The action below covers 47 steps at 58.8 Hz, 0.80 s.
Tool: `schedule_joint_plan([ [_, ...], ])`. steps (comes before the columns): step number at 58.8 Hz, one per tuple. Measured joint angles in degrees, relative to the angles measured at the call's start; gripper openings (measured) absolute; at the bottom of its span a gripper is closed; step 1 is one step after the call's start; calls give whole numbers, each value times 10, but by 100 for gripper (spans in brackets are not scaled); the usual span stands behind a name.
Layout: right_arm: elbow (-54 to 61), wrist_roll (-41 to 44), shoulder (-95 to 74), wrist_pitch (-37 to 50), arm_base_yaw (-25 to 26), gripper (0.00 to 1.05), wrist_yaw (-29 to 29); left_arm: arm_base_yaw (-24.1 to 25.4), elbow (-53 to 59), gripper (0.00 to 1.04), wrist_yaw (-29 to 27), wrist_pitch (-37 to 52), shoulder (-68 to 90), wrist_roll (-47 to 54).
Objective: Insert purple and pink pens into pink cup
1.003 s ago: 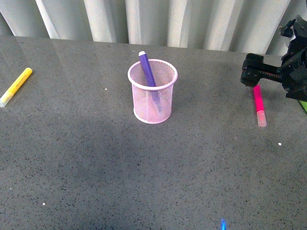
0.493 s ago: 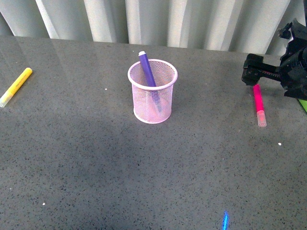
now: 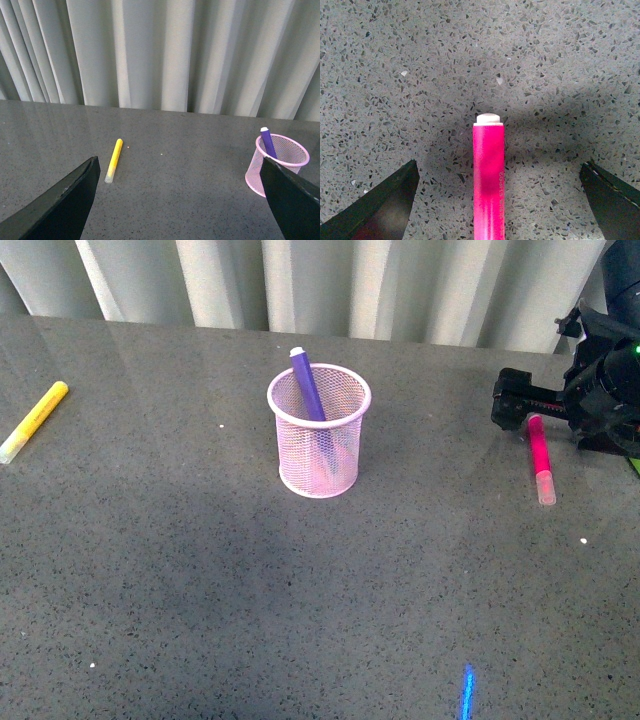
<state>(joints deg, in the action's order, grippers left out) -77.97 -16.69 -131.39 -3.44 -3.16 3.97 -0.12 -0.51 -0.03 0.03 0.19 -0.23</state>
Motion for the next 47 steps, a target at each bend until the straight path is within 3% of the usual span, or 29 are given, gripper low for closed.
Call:
schedule_joint_plan([
  [13,-18,7,-7,-28,-13,96,6,0,0,98,0,0,0,0],
  [37,-21,12,-8,-50,-37,37,7,0,0,98,0,0,0,0],
  [41,-15,11,-6,-41,-40,22,6,0,0,98,0,0,0,0],
  [47,-5,5,-1,-26,-40,12,2,0,0,98,0,0,0,0],
])
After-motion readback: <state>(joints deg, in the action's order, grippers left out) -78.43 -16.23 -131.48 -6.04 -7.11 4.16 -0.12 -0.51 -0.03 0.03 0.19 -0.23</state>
